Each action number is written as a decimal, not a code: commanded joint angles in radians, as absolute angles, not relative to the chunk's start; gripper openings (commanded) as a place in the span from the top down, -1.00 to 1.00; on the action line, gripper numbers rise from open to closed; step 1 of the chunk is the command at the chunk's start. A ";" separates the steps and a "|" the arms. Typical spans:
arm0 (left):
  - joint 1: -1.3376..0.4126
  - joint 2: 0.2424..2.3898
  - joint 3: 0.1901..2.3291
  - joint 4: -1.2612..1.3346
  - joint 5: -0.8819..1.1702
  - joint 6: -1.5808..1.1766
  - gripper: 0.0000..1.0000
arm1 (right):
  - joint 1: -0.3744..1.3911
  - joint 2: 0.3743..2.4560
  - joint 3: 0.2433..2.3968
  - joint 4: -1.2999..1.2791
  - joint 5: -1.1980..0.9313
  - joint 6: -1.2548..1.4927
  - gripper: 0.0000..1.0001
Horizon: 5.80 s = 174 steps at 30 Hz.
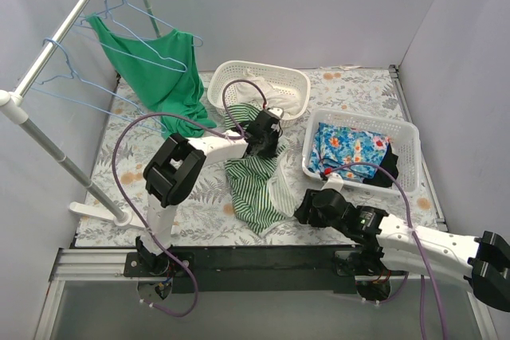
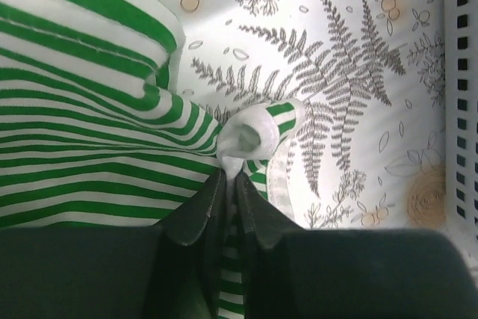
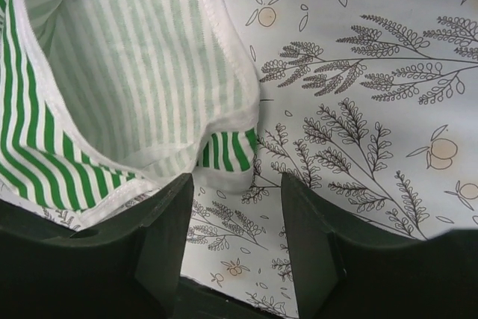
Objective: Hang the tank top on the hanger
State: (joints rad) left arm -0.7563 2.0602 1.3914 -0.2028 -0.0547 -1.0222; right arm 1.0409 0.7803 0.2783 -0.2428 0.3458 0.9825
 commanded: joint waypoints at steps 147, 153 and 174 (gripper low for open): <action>-0.716 0.828 1.614 -0.193 -0.577 -0.882 -0.62 | 0.819 2.033 2.004 0.640 -0.334 0.232 0.97; -0.718 0.854 1.631 -0.181 -0.601 -0.854 -0.62 | 0.811 1.896 1.789 0.653 -0.322 0.187 0.97; -0.716 1.126 1.532 -0.357 -0.501 -1.094 -0.37 | 0.756 0.973 0.784 0.496 -0.080 0.133 0.97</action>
